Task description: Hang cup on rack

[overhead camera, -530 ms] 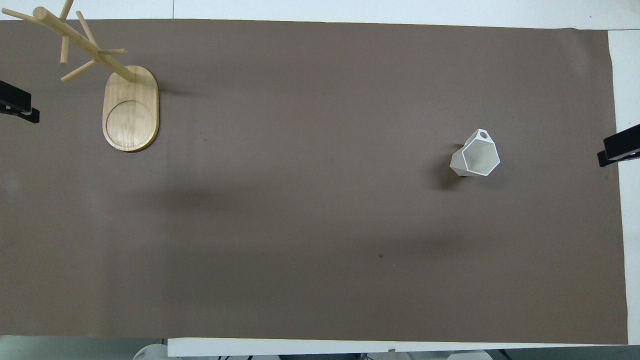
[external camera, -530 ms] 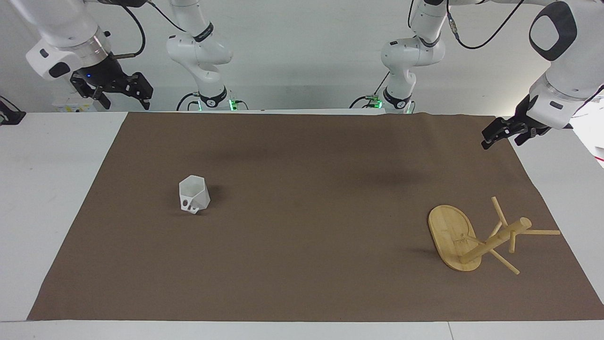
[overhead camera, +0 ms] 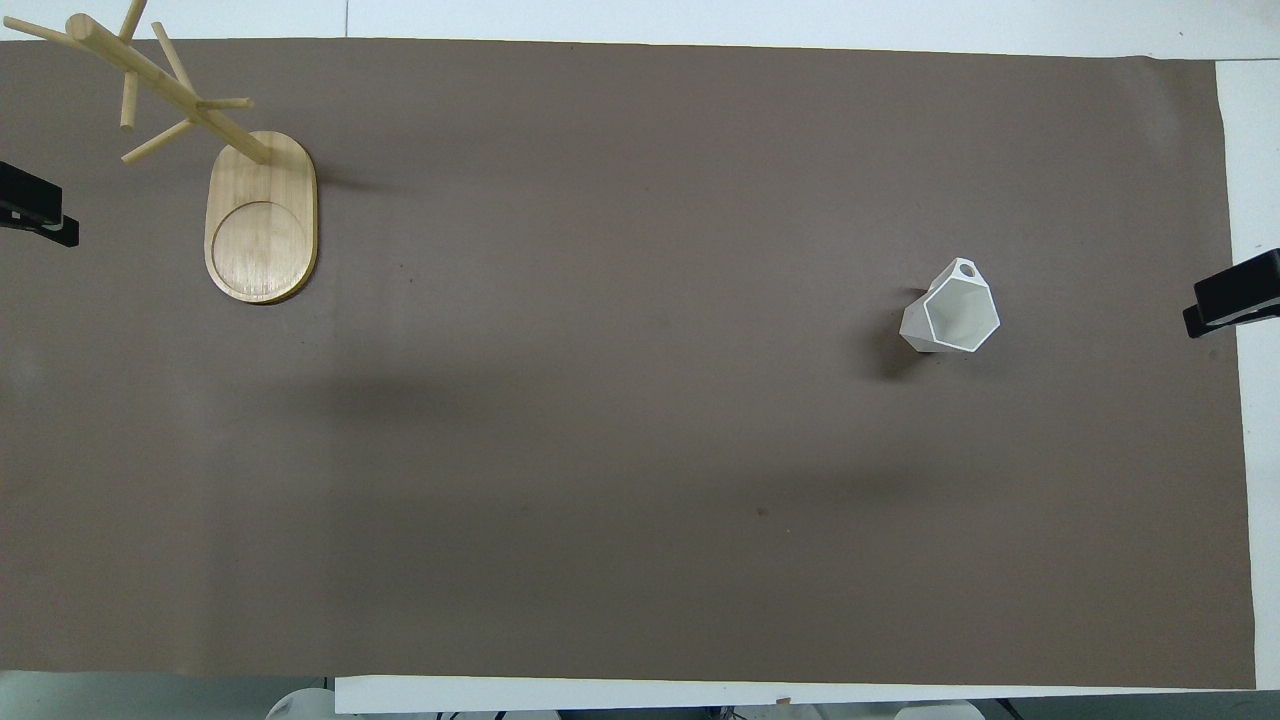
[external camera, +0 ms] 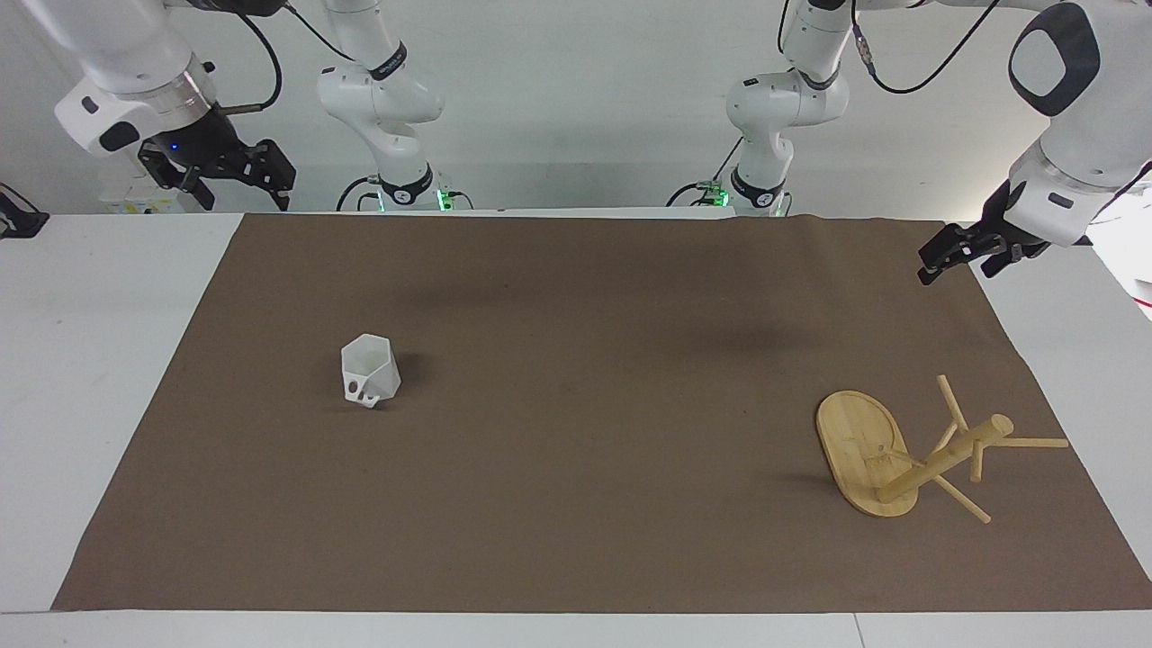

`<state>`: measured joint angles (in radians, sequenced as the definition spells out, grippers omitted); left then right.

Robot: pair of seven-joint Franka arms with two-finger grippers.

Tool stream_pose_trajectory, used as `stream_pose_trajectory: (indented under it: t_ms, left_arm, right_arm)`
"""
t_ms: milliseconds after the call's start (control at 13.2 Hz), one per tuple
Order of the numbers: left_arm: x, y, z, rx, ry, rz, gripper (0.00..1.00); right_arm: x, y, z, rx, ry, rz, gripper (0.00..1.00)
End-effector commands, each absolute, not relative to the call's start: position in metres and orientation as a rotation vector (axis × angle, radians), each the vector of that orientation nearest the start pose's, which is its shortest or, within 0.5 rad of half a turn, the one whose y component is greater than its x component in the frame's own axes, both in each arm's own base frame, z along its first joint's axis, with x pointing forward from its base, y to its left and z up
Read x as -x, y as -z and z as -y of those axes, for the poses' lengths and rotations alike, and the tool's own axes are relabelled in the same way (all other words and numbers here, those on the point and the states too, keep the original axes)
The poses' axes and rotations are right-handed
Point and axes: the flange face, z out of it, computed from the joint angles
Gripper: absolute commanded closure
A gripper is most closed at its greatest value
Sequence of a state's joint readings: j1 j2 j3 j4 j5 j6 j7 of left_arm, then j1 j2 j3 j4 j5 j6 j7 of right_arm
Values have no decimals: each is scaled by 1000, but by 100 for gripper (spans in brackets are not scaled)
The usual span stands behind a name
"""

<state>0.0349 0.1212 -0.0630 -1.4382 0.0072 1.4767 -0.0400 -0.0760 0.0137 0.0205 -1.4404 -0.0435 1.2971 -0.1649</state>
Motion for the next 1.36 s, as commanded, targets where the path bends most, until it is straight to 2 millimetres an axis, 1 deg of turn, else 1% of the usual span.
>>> stream_pose_trajectory:
  t_ms: [0,76,151,227,378,454,530,605,681,757,832,908,984,1059,1135,1286]
  left_arm:
    - [-575,-610,10,3121,-107,4,0]
    - [-576,-611,10,3121,-104,4,0]
    - [-576,-611,10,3121,-104,4,0]
    - [-575,-610,10,3121,-107,4,0]
    - [-575,-610,10,3121,-107,4,0]
    - [-575,-610,10,3121,-107,4,0]
    - [-575,-610,10,3121,-107,4,0]
    - [-576,-611,10,3121,-104,4,0]
    - [-575,-610,10,3121,-107,4,0]
    - [-575,-610,10,3121,-107,4,0]
    - [-575,-610,10,3121,-107,4,0]
    - [-575,-610,10,3121,-107,4,0]
    - [-575,-610,10,3121,-107,4,0]
    - [-575,-610,10,3121,-107,4,0]
    - [-576,-611,10,3121,-104,4,0]
    - [-575,-610,10,3121,-107,4,0]
  right_arm:
    - [-527,-630,74,3017,-144,618,0]
    - [-531,-620,91,2929,-99,823,0]
    - [-537,-609,107,2821,-35,970,0]
    - [-541,-595,130,2710,30,1084,0]
    - [-554,-555,172,2466,193,1320,0]
    - [-562,-523,192,2340,267,1386,0]
    - [-568,-480,215,2199,381,1388,0]
    - [-572,-446,229,2097,470,1391,0]
    - [-573,-415,235,2012,525,1406,0]
    - [-571,-384,240,1917,645,1392,0]
    - [-567,-356,236,1848,734,1377,0]
    - [-559,-328,233,1808,791,1371,0]
    - [-549,-311,225,1780,864,1360,0]
    - [-541,-301,212,1745,904,1375,0]
    - [-533,-288,200,1730,918,1383,0]
    - [-527,-271,173,1754,932,1330,0]
